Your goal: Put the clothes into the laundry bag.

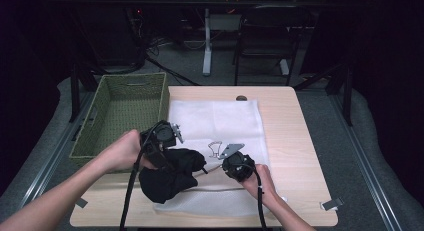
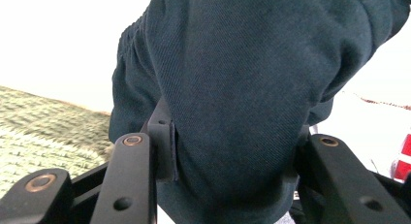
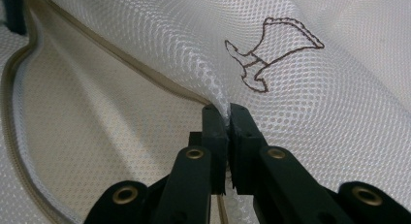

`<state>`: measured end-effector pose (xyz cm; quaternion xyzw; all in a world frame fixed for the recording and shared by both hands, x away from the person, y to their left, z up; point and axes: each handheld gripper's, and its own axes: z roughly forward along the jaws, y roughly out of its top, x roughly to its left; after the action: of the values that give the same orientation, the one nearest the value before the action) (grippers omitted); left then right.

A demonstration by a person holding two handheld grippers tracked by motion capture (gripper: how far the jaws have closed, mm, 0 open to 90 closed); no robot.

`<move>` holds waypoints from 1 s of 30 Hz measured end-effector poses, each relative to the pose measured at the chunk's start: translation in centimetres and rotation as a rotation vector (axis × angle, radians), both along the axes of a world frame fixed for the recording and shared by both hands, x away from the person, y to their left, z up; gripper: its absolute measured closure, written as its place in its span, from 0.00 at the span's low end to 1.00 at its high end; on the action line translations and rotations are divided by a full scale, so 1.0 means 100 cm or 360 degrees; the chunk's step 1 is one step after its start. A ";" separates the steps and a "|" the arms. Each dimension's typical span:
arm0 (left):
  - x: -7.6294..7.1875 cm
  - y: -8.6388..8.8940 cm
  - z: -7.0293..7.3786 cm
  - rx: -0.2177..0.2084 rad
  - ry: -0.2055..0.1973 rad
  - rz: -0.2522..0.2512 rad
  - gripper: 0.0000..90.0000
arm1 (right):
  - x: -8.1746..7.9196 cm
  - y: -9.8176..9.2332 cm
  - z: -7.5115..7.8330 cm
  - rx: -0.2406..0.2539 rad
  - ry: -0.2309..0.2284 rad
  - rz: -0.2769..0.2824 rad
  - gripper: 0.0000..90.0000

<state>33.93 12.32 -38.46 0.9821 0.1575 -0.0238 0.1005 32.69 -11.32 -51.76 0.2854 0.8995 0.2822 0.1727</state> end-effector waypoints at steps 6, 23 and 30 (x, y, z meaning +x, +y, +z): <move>-0.007 -0.004 -0.010 -0.0013 0.0020 -0.0028 0.62 | 0.000 0.000 0.000 0.0006 0.0001 -0.0003 0.97; -0.009 -0.014 -0.031 -0.0091 0.0062 -0.0012 0.61 | -0.001 0.000 0.004 0.0032 -0.0020 -0.0030 0.97; -0.010 -0.024 -0.049 -0.0078 0.0088 -0.0035 0.61 | 0.000 -0.001 0.006 0.0060 -0.0011 -0.0048 0.97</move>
<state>32.95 9.88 -43.33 0.9800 0.1487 -0.0560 0.1199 32.67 -11.38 -51.19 0.3012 0.8890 0.2975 0.1747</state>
